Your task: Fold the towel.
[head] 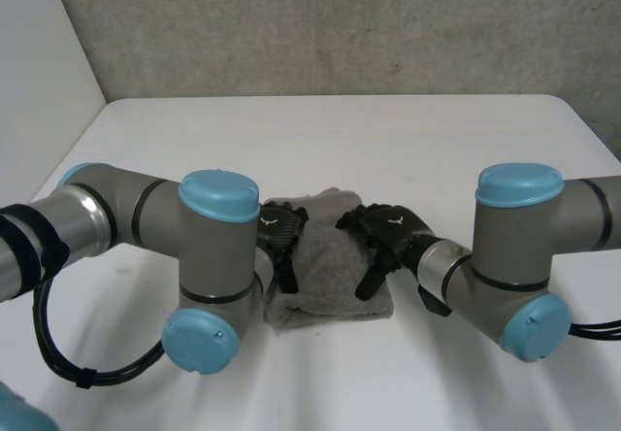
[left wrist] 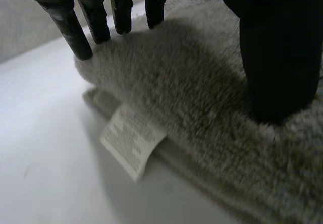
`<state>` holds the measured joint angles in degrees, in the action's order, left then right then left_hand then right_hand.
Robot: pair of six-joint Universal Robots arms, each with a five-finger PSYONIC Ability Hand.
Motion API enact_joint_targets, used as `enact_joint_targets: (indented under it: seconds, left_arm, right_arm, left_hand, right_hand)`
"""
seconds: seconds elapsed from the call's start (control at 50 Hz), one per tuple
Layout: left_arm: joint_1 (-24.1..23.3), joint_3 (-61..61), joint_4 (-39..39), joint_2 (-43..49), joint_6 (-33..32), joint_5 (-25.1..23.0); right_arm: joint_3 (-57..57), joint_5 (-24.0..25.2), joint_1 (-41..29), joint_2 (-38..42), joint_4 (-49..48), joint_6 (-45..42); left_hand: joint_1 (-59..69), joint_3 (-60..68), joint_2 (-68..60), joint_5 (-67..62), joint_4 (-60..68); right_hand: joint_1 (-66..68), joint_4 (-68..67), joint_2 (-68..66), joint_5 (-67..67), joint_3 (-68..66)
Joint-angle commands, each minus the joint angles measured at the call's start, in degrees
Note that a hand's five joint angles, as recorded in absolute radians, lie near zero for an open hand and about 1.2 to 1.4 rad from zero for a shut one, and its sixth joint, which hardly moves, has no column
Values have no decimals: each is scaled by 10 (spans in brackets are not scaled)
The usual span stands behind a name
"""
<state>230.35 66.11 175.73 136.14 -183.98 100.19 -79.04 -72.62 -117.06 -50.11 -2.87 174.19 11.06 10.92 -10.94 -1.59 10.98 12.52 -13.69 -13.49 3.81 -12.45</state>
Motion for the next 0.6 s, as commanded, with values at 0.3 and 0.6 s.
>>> enact_joint_targets:
  seconds: [0.3,0.6]
  left_arm:
    - [29,53,-12,-221,3,-4]
    - [127,130,-10,-458,21,-54]
  right_arm:
    - [71,-137,3,-217,0,-68]
    - [39,-206,5,-351,75,-74]
  left_hand:
    - [-3,-2,2,9,-3]
    - [-3,-2,2,9,-3]
  right_hand:
    - [-25,37,35,-38,24]
    - [-25,37,35,-38,24]
